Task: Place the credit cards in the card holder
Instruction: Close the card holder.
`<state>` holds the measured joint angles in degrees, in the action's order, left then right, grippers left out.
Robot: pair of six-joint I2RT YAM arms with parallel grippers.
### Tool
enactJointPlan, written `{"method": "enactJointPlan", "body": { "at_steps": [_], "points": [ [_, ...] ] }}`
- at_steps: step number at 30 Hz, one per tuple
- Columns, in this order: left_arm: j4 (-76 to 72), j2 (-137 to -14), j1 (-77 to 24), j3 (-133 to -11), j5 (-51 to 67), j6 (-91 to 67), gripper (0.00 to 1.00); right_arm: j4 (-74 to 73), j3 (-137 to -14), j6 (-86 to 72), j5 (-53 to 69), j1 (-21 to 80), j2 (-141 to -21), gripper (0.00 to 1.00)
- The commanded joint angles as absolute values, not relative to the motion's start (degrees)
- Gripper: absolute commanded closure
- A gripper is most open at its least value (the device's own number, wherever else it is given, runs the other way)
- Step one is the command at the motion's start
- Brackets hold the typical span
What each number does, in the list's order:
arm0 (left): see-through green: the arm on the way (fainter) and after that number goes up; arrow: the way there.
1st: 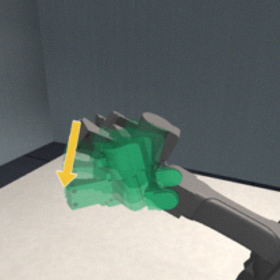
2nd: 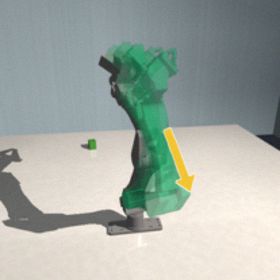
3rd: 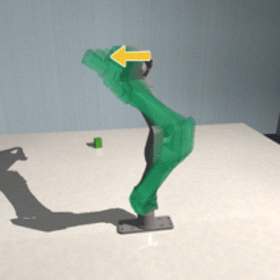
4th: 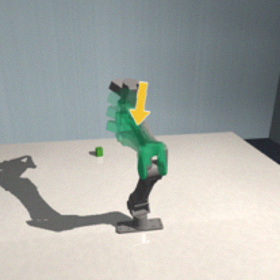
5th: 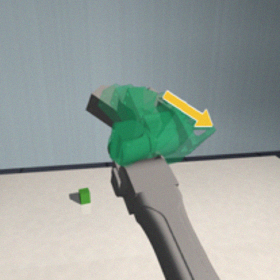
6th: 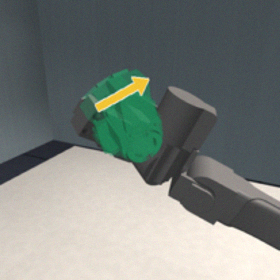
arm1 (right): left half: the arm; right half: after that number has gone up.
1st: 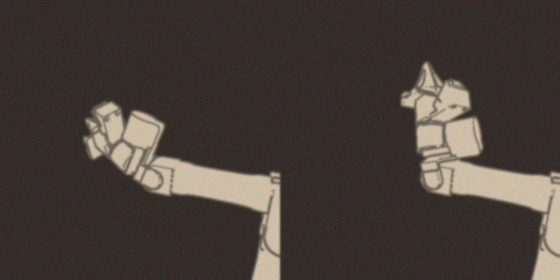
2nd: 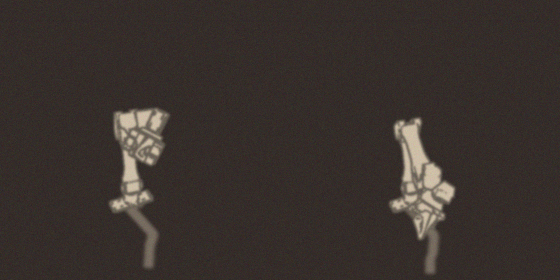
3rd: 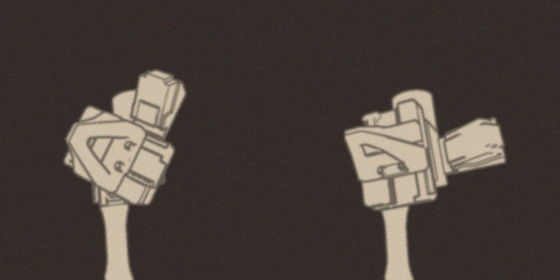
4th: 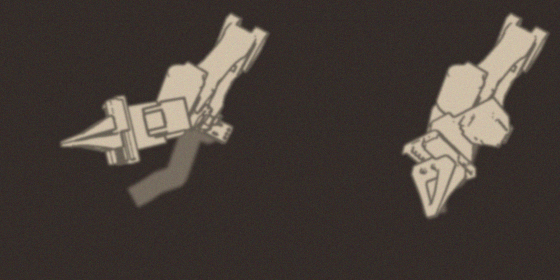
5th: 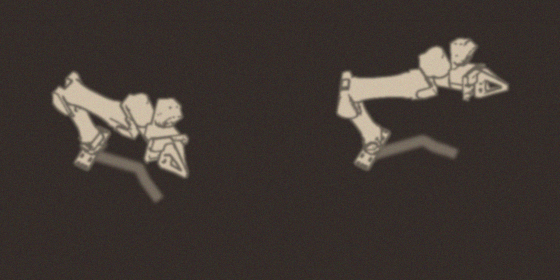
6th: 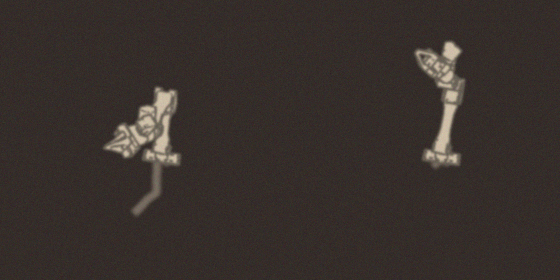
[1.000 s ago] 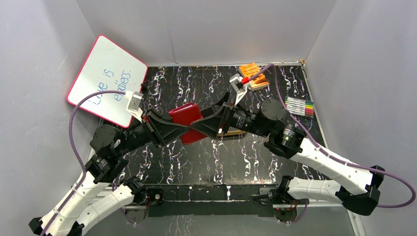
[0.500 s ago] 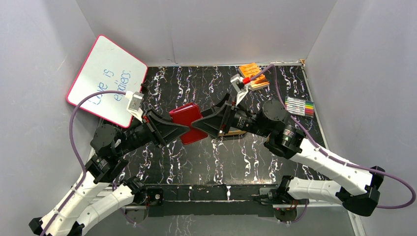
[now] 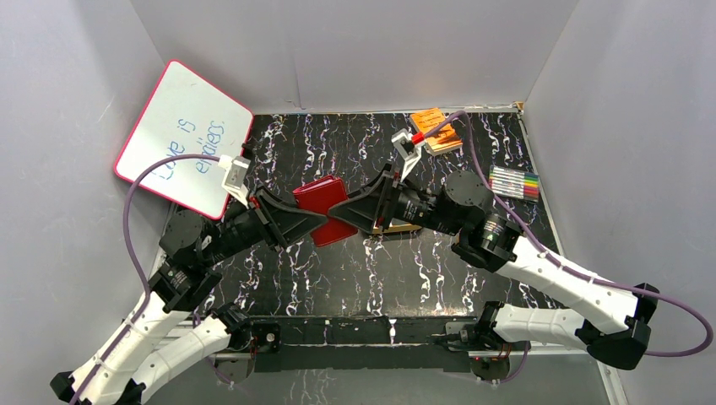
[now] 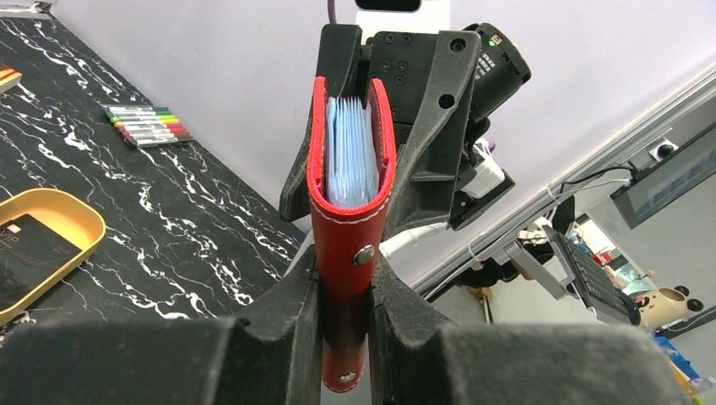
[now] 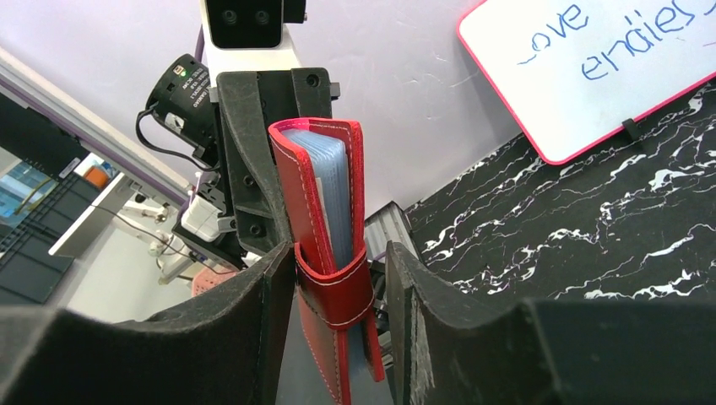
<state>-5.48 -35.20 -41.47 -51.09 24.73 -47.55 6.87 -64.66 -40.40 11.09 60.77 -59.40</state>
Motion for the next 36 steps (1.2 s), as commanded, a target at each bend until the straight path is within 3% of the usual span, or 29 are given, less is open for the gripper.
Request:
{"method": "enactJointPlan", "body": {
  "at_steps": [1, 3, 8, 11, 23, 28, 36],
  "points": [
    [-10.1, -34.4, -41.6, -53.0, 27.2, -47.9, 1.00, 4.7, -66.1, -40.3, 7.5, 60.6, -59.7, 0.50],
    [-9.8, -34.2, -41.6, -52.8, 27.0, -47.6, 1.00, 5.5, -66.1, -40.2, 8.5, 60.5, -59.4, 0.47],
    [-6.5, -33.3, -41.6, -52.7, 24.9, -46.3, 1.00, 3.6, -71.0, -38.5, 12.5, 60.1, -58.4, 0.20],
    [-5.2, -32.7, -41.6, -52.4, 23.2, -46.0, 1.00, -1.7, -74.6, -35.9, 12.5, 60.2, -56.9, 0.13],
    [-4.3, -32.3, -41.6, -51.3, 25.2, -47.0, 1.00, -9.6, -66.2, -26.6, 4.3, 60.1, -44.0, 0.15],
    [2.3, -33.3, -41.6, -51.6, 25.4, -45.3, 1.00, -13.1, -62.9, -25.8, -4.3, 60.1, -41.2, 0.10],
    [-3.3, -34.6, -41.6, -47.3, 25.3, -45.7, 1.00, -12.2, -64.1, -23.5, 16.2, 60.2, -48.5, 0.11]
  ]
}}
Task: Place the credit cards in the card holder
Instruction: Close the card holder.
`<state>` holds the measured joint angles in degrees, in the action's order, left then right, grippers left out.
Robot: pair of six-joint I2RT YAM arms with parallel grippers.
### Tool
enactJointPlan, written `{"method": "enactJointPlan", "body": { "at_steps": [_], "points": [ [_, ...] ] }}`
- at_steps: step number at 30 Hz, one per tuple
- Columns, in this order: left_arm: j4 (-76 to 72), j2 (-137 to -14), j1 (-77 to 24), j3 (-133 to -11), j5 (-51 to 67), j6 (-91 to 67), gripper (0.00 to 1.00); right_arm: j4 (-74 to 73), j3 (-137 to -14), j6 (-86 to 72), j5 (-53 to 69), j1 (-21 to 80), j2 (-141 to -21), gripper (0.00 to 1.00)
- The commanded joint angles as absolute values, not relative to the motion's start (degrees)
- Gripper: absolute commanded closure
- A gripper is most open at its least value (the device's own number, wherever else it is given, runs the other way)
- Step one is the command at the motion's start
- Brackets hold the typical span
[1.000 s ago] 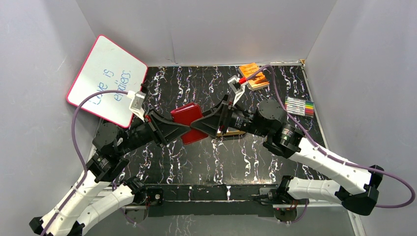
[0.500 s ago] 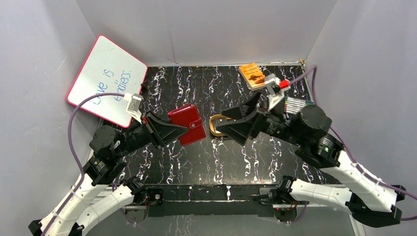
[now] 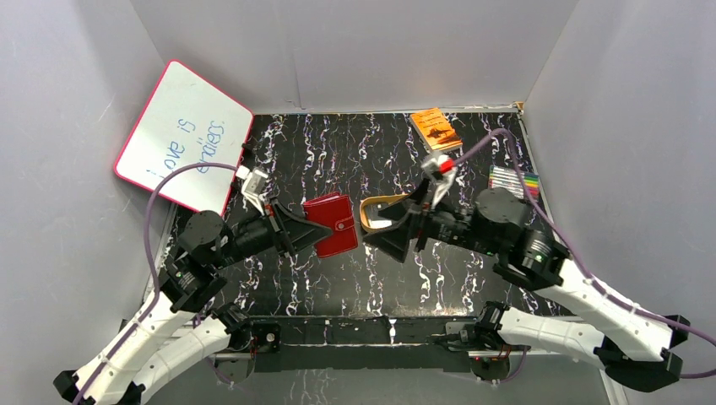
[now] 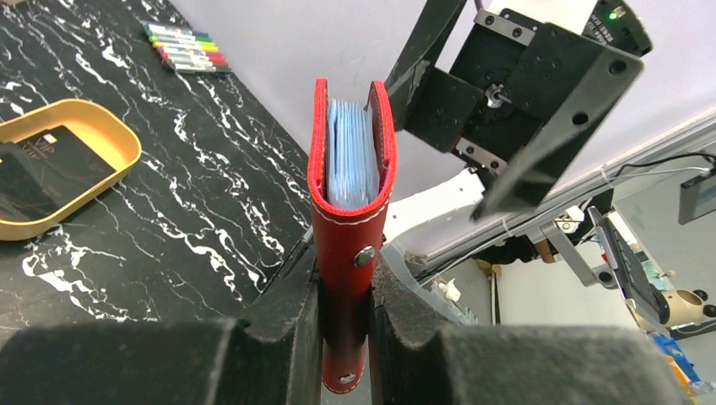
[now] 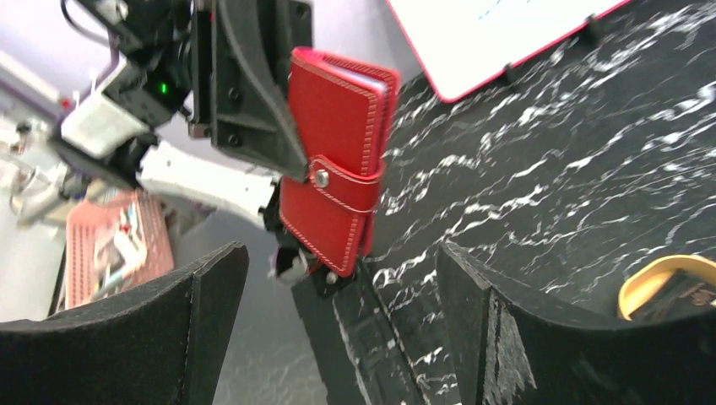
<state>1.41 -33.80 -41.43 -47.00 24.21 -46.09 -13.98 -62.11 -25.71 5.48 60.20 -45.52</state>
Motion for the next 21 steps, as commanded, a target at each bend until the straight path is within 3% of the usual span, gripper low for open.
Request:
{"method": "enactJointPlan", "body": {
  "at_steps": [1, 13, 21],
  "points": [
    [-3.6, -34.9, -41.7, -47.5, 25.5, -45.7, 1.00, -12.3, -64.4, -23.3, 17.3, 60.1, -48.9, 0.11],
    [-7.6, -35.4, -41.7, -47.3, 29.2, -46.0, 1.00, -7.8, -60.9, -24.7, 18.5, 60.1, -49.0, 0.12],
    [-10.7, -35.3, -41.6, -46.8, 31.7, -47.0, 1.00, -3.2, -58.0, -25.5, 19.3, 60.1, -47.9, 0.20]
  ]
}}
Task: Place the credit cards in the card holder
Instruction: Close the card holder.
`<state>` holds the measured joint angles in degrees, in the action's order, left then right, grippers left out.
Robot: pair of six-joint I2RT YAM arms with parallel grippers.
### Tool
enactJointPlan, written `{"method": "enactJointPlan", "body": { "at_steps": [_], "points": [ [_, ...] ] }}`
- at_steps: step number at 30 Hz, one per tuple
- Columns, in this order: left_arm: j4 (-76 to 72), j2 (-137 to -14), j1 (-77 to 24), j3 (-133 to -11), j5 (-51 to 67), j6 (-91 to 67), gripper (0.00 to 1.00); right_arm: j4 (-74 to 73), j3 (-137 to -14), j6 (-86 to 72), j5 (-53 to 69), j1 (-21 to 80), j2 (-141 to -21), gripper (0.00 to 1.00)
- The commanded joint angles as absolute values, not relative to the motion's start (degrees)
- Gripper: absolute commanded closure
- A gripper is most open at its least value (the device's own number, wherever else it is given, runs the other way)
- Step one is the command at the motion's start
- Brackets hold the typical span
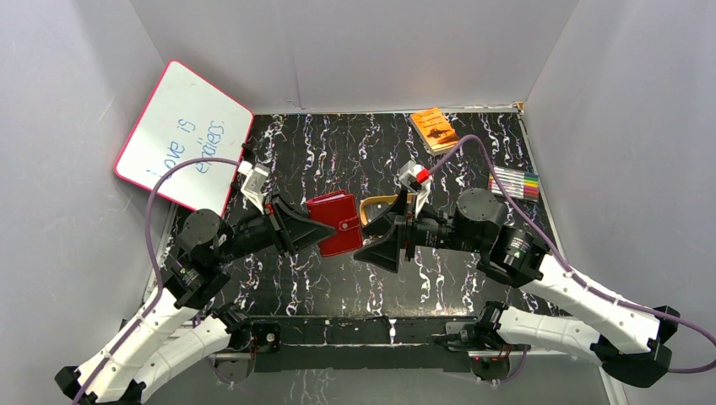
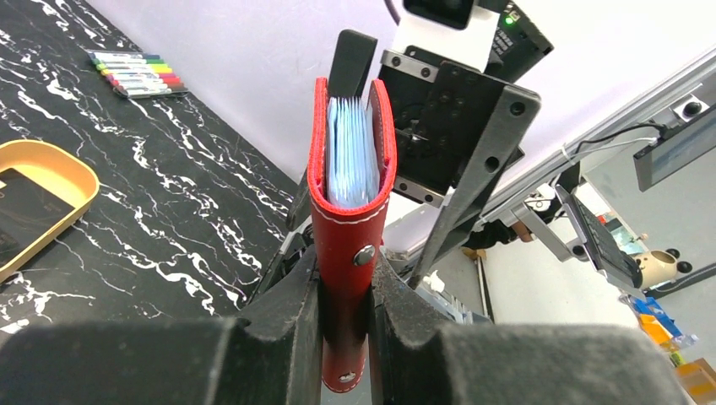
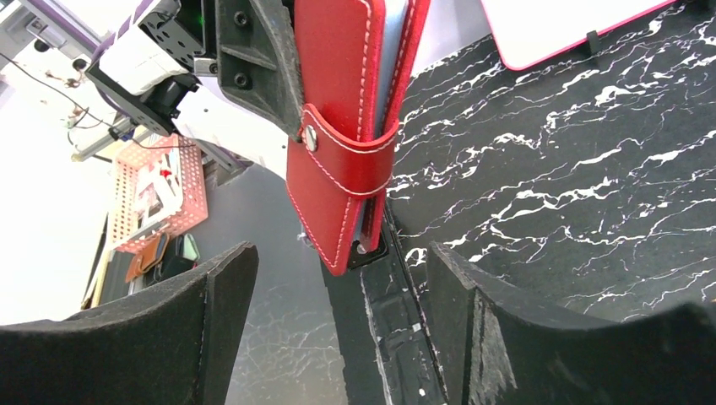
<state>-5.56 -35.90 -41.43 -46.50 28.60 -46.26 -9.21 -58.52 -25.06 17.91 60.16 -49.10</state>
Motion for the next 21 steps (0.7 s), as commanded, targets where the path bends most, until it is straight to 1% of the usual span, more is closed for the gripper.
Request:
{"method": "enactJointPlan", "body": {
  "at_steps": [1, 6, 8, 11, 14, 17, 21],
  "points": [
    [-11.1, -35.3, -41.7, -46.8, 32.0, -47.2, 1.00, -2.8, -57.7, -25.7, 19.4, 60.1, -48.0, 0.21],
    [-12.5, -35.5, -41.7, -46.6, 33.2, -48.0, 1.00, -0.5, -56.3, -27.1, 19.9, 60.1, -47.9, 0.23],
    [-13.4, -35.5, -41.7, -46.3, 33.7, -48.4, 1.00, 2.1, -55.5, -28.2, 19.2, 60.2, -47.5, 0.24],
    [-16.7, -35.2, -41.6, -44.7, 35.1, -49.7, 1.00, 8.7, -51.7, -32.4, 17.2, 60.0, -46.3, 0.28],
    [-20.6, -35.2, -41.6, -43.3, 36.8, -52.3, 1.00, 16.0, -48.9, -35.9, 19.0, 60.1, -45.9, 0.29],
    [-22.2, -35.6, -41.6, -43.0, 38.2, -53.7, 1.00, 19.9, -48.3, -38.1, 21.7, 60.1, -46.5, 0.28],
    [-24.0, -35.7, -41.7, -42.7, 39.4, -54.6, 1.00, 22.9, -47.6, -40.5, 23.7, 60.1, -47.5, 0.33]
  ]
}}
